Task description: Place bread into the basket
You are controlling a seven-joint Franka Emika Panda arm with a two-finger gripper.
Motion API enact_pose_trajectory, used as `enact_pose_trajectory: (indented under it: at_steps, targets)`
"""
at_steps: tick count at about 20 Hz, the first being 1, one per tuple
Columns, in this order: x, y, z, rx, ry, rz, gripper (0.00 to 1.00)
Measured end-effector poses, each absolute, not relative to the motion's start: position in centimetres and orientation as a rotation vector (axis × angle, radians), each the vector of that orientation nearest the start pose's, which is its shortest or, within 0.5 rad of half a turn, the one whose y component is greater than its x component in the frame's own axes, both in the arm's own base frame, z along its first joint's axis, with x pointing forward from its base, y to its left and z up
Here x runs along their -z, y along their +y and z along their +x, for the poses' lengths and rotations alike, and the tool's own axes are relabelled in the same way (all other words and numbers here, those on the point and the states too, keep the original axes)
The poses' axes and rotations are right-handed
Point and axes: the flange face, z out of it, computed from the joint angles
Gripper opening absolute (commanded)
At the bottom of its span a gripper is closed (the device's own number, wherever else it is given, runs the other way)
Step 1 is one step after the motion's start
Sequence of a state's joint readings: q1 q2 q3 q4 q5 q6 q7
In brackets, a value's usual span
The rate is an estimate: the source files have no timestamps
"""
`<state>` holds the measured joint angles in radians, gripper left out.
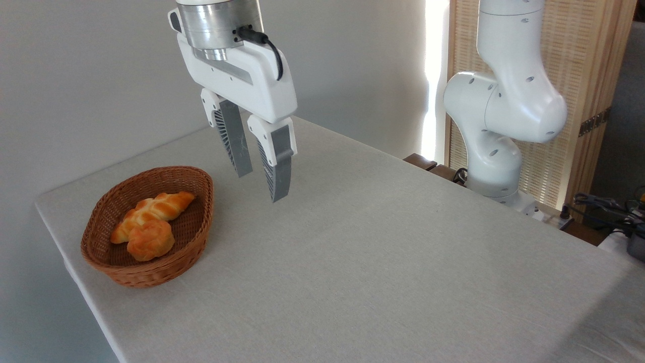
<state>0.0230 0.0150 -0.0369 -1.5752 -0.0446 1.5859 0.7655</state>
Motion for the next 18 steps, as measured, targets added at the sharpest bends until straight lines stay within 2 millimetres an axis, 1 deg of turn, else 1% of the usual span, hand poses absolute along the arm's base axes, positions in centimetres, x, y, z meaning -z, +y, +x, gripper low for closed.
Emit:
enact_pose_trajectory:
  at_steps: [2,7,11,13,16,18]
  targets:
    - [-61.6,-0.4,56.0,0.022,1.187,-2.956,1.00]
    - [-61.6,0.0,56.0,0.020,1.175,-2.961,1.00]
    - [-61.7,0.8,55.9,0.026,1.152,-2.971,1.00]
    - [-62.0,0.3,55.8,0.034,1.167,-2.968,1.00]
    - [-62.1,-1.5,55.7,0.037,1.212,-2.950,1.00]
    - [-62.2,-1.9,55.7,0.039,1.222,-2.946,1.00]
